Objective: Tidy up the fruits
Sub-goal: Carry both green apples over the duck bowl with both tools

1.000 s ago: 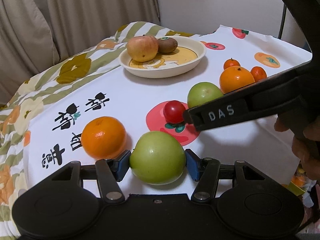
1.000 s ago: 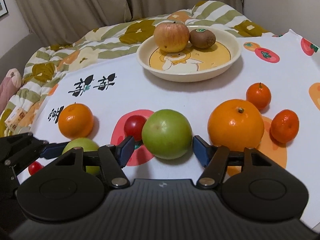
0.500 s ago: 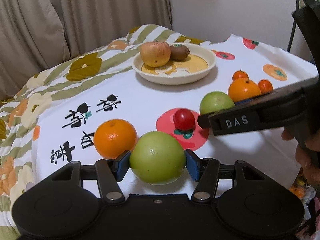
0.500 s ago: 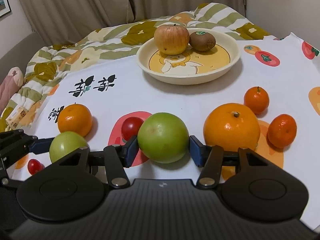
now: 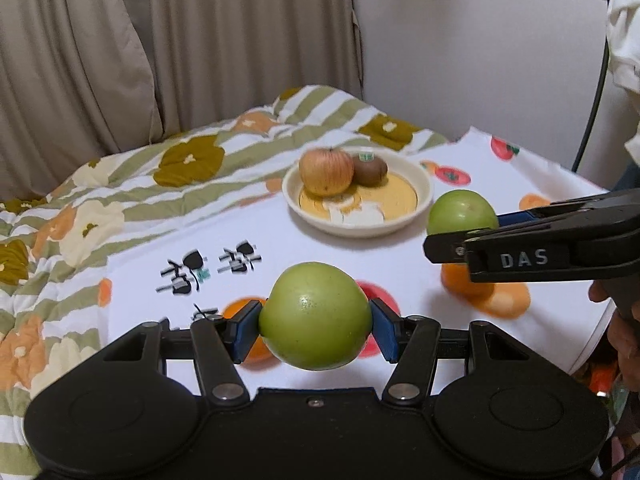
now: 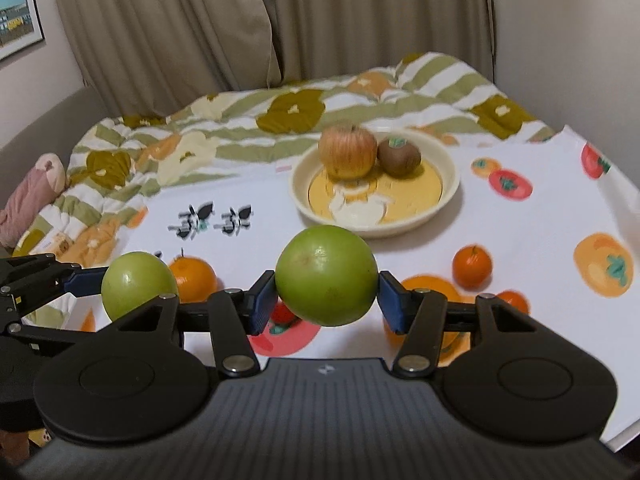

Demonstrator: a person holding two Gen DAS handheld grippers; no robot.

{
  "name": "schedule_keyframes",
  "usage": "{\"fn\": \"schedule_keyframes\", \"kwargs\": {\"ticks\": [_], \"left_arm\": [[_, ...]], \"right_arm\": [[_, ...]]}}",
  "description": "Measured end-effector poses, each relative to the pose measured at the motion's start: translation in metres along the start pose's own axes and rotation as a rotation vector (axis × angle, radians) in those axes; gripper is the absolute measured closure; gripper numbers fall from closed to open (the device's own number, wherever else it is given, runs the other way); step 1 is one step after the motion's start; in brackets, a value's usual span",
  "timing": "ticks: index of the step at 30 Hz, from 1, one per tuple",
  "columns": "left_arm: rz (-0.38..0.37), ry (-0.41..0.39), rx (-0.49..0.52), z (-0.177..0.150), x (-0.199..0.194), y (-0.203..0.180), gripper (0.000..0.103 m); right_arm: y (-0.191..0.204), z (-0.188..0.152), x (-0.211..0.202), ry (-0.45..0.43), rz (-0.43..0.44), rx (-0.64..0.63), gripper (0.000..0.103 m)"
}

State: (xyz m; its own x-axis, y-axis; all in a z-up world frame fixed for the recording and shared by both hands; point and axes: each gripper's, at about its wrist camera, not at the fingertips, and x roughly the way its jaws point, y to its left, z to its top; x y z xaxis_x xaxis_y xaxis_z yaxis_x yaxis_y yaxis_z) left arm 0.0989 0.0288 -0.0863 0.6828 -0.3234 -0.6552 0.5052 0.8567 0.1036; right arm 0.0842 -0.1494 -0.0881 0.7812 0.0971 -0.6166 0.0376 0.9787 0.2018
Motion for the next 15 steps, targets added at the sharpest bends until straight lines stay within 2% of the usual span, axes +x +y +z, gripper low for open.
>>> {"fn": "schedule_keyframes", "kwargs": {"ticks": [8,15], "left_arm": [[0.047,-0.034,-0.046,0.036,-0.01,-0.011,0.041],[0.085,-0.045,-0.077,0.073,0.008,-0.03,0.041]], "right_arm": [[-0.026,0.037,-0.021,-0.031,0.036,-0.027,0.034],[-0.065,0.072,-0.011,-0.019,0.075,-0.066,0.034]]}}
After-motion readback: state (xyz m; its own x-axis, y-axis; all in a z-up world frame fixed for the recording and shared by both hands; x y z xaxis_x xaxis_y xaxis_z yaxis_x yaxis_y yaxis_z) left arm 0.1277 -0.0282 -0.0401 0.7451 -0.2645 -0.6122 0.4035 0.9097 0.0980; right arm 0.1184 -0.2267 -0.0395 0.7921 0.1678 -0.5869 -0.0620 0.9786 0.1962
